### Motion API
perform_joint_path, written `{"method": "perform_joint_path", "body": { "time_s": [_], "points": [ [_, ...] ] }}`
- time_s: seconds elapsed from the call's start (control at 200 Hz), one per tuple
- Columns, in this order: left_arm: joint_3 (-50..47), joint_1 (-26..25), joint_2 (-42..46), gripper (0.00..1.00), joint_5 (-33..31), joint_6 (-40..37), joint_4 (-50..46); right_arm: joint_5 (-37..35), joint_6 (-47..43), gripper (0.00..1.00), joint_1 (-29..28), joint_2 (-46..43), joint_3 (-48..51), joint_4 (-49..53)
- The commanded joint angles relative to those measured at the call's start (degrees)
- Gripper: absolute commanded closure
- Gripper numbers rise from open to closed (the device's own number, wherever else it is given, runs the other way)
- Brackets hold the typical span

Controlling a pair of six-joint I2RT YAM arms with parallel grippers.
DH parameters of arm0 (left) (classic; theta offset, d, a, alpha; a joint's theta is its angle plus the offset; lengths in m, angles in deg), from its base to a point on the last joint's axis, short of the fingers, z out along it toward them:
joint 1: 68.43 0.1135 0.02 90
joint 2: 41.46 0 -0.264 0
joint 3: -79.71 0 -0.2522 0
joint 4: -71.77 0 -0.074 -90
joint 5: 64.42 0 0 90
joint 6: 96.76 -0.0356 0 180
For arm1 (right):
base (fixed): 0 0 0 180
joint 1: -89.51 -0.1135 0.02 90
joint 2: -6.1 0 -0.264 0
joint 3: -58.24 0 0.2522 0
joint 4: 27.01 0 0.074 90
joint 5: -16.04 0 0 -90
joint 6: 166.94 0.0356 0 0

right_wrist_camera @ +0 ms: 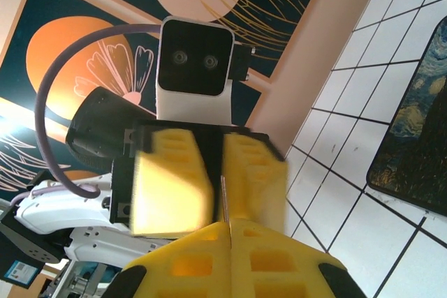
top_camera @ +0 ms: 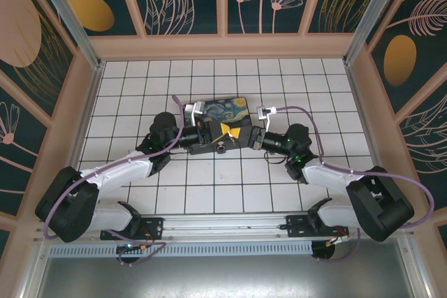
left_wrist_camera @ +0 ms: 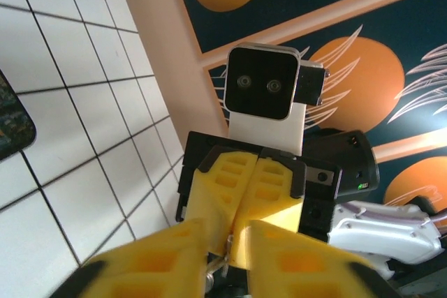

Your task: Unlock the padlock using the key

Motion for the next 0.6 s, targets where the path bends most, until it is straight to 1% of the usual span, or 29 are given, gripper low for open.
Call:
{"method": "perform_joint_path", "body": {
  "time_s": [0.0, 0.075, 0.135, 0.18, 0.205, 0.245, 0.295, 0.34, 0.39, 0.45, 0.515, 0.596],
  "points": [
    [0.32, 0.75, 1.1, 0.46, -1.23, -2.3, -2.71, -0.74, -2.71, 1.0, -0.31, -2.76, -0.53, 2.83],
    [2.17, 1.49, 2.61, 0.3, -3.68, -7.02, -12.34, -1.51, -4.96, 1.0, 0.38, -4.26, -0.47, 8.76],
    [4.64, 1.63, 3.9, 0.23, -7.7, -12.63, -22.84, -1.35, -5.92, 1.0, 1.54, -5.57, 0.11, 11.68],
    [6.11, 1.64, 4.58, 0.21, -11.71, -16.96, -29.36, -1.42, -6.38, 1.0, 1.99, -6.95, 0.75, 14.58],
    [6.66, 1.63, 4.9, 0.2, -14.49, -18.85, -33.3, -1.56, -6.94, 1.0, 4.33, -7.73, 0.95, 16.62],
    [6.69, 1.56, 5.43, 0.21, -19.09, -20.49, -38.59, -2.36, -8.33, 1.0, 6.04, -9.19, 0.97, 20.94],
    [4.85, 0.69, 6.44, 0.2, -23.89, -21.22, -41.61, -3.2, -9.33, 1.0, 8.32, -10.69, 0.99, 25.11],
    [2.52, -1.83, 7.34, 0.21, -29.82, -19.9, -42.96, -3.88, -10.29, 1.0, 11.2, -12.25, 1.06, 29.29],
    [0.9, -6.75, 7.17, 0.19, -36.39, -18.45, -43.29, -4.32, -10.6, 1.0, 13.91, -13.63, 1.27, 32.0],
    [1.51, -12.42, 4.54, 0.18, -44.45, -15.58, -44.87, -5.39, -11.73, 1.0, 16.91, -15.63, 1.04, 35.91],
    [2.52, -16.73, 0.74, 0.18, -52.37, -12.15, -45.8, -6.76, -13.35, 1.0, 18.66, -17.1, 0.1, 39.63],
    [2.9, -20.53, -4.64, 0.18, -57.86, -9.43, -43.73, -7.25, -15.26, 1.0, 20.21, -18.31, -1.73, 43.09]
  ]
}}
